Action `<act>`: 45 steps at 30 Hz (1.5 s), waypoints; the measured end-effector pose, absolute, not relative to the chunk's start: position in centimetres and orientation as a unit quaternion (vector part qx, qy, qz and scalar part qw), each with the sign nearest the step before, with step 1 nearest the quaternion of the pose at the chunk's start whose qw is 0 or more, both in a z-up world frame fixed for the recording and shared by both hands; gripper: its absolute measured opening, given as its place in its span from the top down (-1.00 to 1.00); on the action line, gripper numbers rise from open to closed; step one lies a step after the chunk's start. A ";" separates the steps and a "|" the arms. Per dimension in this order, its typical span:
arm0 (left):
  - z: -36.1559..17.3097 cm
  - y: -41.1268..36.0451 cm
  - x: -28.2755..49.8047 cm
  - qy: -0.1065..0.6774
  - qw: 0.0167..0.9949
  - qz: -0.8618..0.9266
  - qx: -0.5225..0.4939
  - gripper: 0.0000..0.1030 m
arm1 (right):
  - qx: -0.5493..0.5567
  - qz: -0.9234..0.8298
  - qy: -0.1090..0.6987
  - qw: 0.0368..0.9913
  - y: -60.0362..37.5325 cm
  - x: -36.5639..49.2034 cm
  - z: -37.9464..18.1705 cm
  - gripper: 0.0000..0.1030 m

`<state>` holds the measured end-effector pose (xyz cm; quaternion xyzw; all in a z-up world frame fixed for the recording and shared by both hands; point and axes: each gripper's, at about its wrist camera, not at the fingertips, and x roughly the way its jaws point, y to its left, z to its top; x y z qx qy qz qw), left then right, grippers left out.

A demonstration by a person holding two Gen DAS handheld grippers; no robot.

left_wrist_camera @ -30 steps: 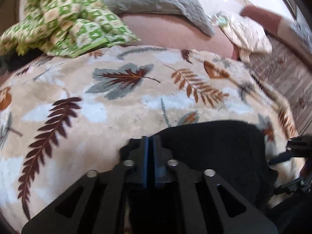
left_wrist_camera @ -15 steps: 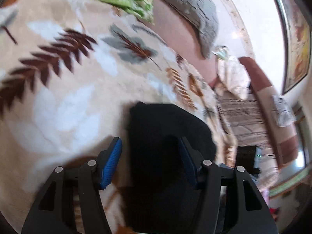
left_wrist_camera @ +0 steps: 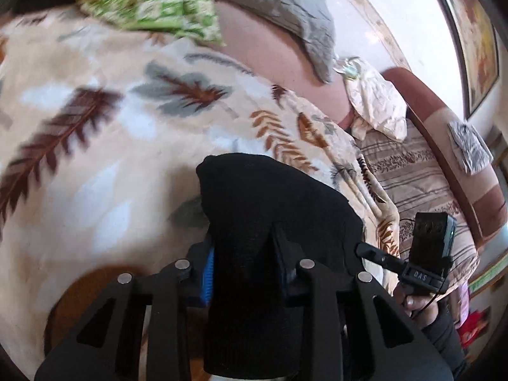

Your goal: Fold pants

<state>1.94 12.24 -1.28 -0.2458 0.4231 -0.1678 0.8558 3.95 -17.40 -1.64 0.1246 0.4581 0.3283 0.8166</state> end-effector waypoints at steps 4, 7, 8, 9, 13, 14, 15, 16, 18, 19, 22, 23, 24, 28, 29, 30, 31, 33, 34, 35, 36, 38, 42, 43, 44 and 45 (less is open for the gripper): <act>0.0 9.8 5.7 0.413 0.858 -0.188 -0.241 0.49 | 0.176 0.322 0.432 0.824 -20.8 6.2 0.2 0.97; -0.4 8.5 8.2 0.427 0.856 -0.177 -0.231 0.49 | 0.177 0.290 0.448 0.827 -22.0 7.7 -0.5 0.85; -0.7 8.5 8.6 0.437 0.854 -0.165 -0.229 0.49 | 0.191 0.275 0.454 0.826 -22.4 7.9 -0.8 0.83; -0.9 8.7 8.6 0.439 0.852 -0.165 -0.232 0.49 | 0.229 0.265 0.462 0.814 -23.4 8.0 -1.6 0.79; -1.2 10.0 7.0 0.435 0.852 -0.171 -0.235 0.48 | 0.301 0.286 0.473 0.778 -24.1 7.1 -3.0 0.26; -1.4 10.3 6.7 0.436 0.851 -0.170 -0.238 0.48 | 0.299 0.294 0.479 0.771 -23.8 6.9 -3.2 0.20; -1.5 10.4 6.4 0.436 0.850 -0.170 -0.240 0.48 | 0.293 0.303 0.491 0.762 -23.2 6.8 -3.4 0.17; -1.6 10.6 6.2 0.435 0.850 -0.170 -0.242 0.48 | 0.284 0.303 0.508 0.755 -22.7 6.6 -3.9 0.11; -1.7 10.5 6.1 0.434 0.851 -0.170 -0.242 0.48 | 0.275 0.287 0.545 0.738 -22.0 6.3 -5.0 -0.07; -1.8 10.6 6.1 0.435 0.851 -0.170 -0.242 0.47 | 0.279 0.281 0.561 0.727 -21.8 6.2 -5.7 -0.06; -2.1 10.7 6.3 0.436 0.850 -0.172 -0.240 0.39 | 0.297 0.295 0.555 0.719 -21.7 6.2 -5.5 -0.14; -2.4 10.9 6.3 0.437 0.850 -0.169 -0.241 0.37 | 0.302 0.301 0.555 0.714 -21.5 6.2 -5.7 -0.15; -2.6 11.0 6.3 0.437 0.849 -0.167 -0.246 0.33 | 0.300 0.305 0.557 0.712 -20.9 6.3 -6.0 -0.15; -3.2 11.4 6.4 0.439 0.840 -0.167 -0.273 0.43 | 0.234 0.335 0.537 0.738 -18.1 5.9 -5.2 0.29; -2.8 11.2 6.5 0.439 0.841 -0.167 -0.270 0.46 | 0.225 0.334 0.528 0.748 -18.0 5.9 -4.5 0.39; -2.4 10.9 6.6 0.439 0.843 -0.166 -0.265 0.49 | 0.221 0.333 0.518 0.756 -18.2 5.9 -3.8 0.41; -1.9 10.4 6.9 0.439 0.844 -0.167 -0.259 0.51 | 0.209 0.329 0.496 0.776 -18.6 6.0 -2.3 0.41; -0.8 9.1 7.9 0.430 0.848 -0.177 -0.253 0.51 | 0.198 0.324 0.467 0.798 -19.8 6.8 -0.3 0.41; -0.4 8.4 8.7 0.426 0.848 -0.183 -0.256 0.52 | 0.197 0.318 0.460 0.805 -20.6 7.3 0.3 0.41; 0.0 7.4 9.8 0.421 0.848 -0.190 -0.258 0.52 | 0.195 0.311 0.454 0.812 -21.3 7.9 0.8 0.41; 0.1 6.8 10.3 0.420 0.850 -0.191 -0.256 0.51 | 0.195 0.304 0.449 0.817 -22.2 8.6 1.1 0.41; -0.7 4.8 12.1 0.428 0.852 -0.188 -0.237 0.50 | 0.199 0.286 0.446 0.824 -24.1 10.3 0.7 0.30; -3.6 2.6 13.4 0.442 0.863 -0.152 -0.192 0.10 | 0.239 0.214 0.509 0.799 -27.4 12.4 -4.3 0.08; -3.3 2.5 13.3 0.437 0.867 -0.150 -0.189 0.07 | 0.262 0.209 0.502 0.797 -28.1 12.2 -4.2 0.04; -3.1 2.5 13.1 0.435 0.869 -0.147 -0.183 0.05 | 0.259 0.196 0.496 0.805 -28.3 12.0 -3.5 -0.01; -2.8 2.4 13.0 0.433 0.872 -0.148 -0.176 0.03 | 0.246 0.188 0.483 0.819 -28.2 11.6 -2.5 -0.01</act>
